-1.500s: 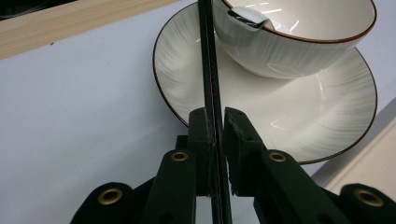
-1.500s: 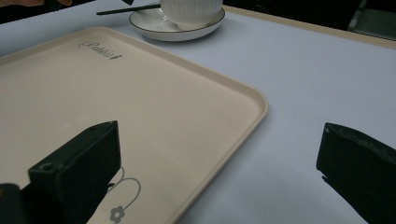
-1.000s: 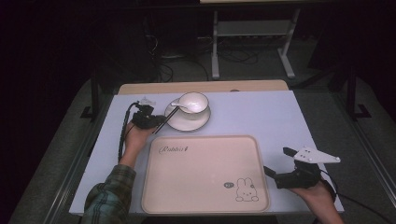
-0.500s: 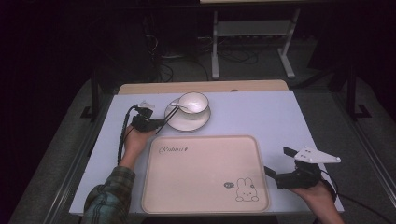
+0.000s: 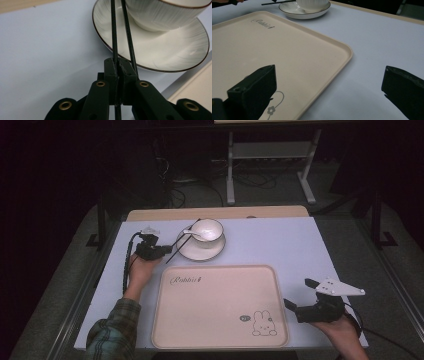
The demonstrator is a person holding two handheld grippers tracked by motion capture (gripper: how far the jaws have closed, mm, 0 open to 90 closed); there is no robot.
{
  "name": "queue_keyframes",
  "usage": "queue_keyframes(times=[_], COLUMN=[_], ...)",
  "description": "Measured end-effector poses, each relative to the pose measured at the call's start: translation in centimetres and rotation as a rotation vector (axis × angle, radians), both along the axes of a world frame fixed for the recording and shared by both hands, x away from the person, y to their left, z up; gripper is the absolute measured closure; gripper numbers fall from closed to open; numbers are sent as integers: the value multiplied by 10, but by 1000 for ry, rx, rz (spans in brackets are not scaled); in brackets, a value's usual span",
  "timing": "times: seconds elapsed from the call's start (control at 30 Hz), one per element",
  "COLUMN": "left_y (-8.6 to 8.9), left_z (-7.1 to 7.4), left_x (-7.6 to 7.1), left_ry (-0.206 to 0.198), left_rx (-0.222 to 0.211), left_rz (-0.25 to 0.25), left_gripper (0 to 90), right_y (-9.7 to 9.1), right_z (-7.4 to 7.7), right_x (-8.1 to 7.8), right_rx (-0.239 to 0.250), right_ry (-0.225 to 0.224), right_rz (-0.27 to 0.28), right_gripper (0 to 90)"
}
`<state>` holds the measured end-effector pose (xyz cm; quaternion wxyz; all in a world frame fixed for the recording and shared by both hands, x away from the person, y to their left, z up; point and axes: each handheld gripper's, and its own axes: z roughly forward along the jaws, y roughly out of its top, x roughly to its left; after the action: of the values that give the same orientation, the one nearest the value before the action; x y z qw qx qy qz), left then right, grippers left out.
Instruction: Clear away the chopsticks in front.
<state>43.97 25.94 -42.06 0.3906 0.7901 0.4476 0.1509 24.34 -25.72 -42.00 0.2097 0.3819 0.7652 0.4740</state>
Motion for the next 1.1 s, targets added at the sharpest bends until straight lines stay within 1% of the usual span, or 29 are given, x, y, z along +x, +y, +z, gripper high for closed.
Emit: queue_keyframes(times=[0.07,0.13,0.2,0.3,0.43,0.5,0.57,0.63,0.7,0.77,0.87,1.0,1.1], left_y=[4,8,11,19,32,39,44,47,50,53,58,61,60], left_z=[3,5,9,15,20,21,22,22,22,23,24,25,24], left_x=[-3,-7,-12,-24,-40,-48,-57,-66,-75,-83,-96,-114,-126], left_ry=[-5,-7,-11,-28,-42,-39,-34,-31,-25,-23,-21,-17,-7], left_rx=[-14,-17,-14,-24,-29,-29,-43,-39,-50,-36,-26,-35,-33], left_rz=[9,15,16,23,38,38,33,27,20,17,21,7,-18], left_gripper=[856,857,857,856,856,856,857,856,856,856,856,856,856], right_y=[0,1,3,5,5,5,5,6,5,5,3,3,3], right_z=[-1,0,1,2,3,3,3,3,3,3,2,2,2], right_x=[0,0,0,-1,-2,-2,-2,-2,-3,-3,-3,-3,-3], right_rx=[0,-1,-11,-23,-15,-18,-16,-19,-19,-18,-16,-16,-14], right_ry=[3,4,-7,-13,-17,-15,-16,-18,-18,-17,-19,-20,-18], right_rz=[0,3,10,18,16,14,13,12,12,7,5,3,4], right_gripper=[0,0,0,0,0,0,0,0,0,0,0,0,0])
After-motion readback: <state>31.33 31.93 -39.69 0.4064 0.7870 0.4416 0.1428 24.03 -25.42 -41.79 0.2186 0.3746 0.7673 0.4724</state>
